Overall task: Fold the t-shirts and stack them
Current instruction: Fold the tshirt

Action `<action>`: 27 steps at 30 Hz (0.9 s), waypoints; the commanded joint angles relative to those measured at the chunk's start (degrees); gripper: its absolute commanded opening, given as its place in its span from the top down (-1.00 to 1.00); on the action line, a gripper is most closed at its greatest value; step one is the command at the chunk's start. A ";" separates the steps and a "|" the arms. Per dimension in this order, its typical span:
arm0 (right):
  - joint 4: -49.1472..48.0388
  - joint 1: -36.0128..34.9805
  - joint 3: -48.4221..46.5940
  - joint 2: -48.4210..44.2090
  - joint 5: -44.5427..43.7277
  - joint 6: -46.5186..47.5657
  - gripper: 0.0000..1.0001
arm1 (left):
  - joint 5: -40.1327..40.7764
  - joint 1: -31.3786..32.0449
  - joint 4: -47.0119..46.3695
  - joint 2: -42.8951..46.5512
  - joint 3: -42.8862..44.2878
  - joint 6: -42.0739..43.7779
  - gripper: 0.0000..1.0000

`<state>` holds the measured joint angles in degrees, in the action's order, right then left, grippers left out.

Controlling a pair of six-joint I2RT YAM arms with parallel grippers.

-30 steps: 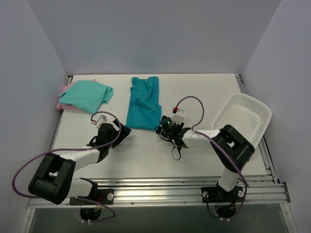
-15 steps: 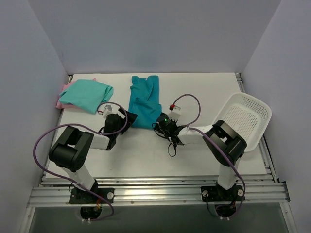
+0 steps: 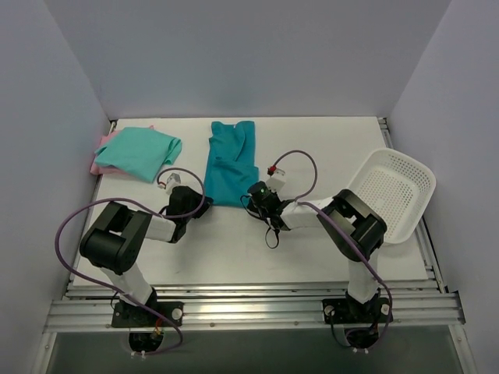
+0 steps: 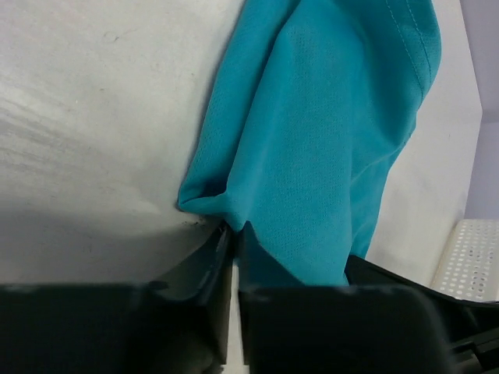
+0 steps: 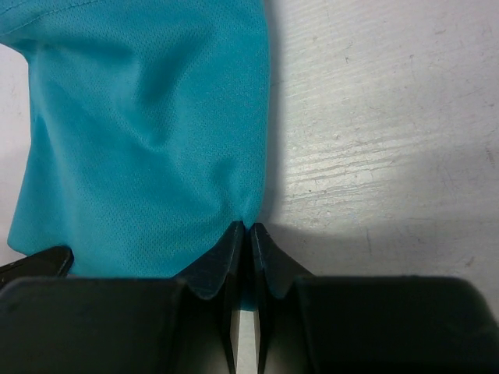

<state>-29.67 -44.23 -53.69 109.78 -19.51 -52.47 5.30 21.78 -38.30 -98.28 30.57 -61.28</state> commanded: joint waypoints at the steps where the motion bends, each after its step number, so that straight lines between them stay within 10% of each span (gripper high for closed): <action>1: 3.13 0.19 1.22 0.97 0.26 0.00 0.92 | -0.99 -0.07 0.95 -0.51 0.54 1.33 0.95; 12: 7.17 -2.61 10.09 -10.44 -3.78 -1.14 1.00 | -3.63 2.03 2.09 8.88 -6.30 -0.16 0.95; 27: 23.34 -11.14 11.95 -24.70 -12.92 -4.75 1.00 | 12.89 12.23 42.52 47.30 -3.24 3.62 0.95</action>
<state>-13.21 -55.44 -40.95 86.41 -26.30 -56.69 11.70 33.95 -4.69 -53.28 24.25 -59.75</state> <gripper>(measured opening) 0.006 0.042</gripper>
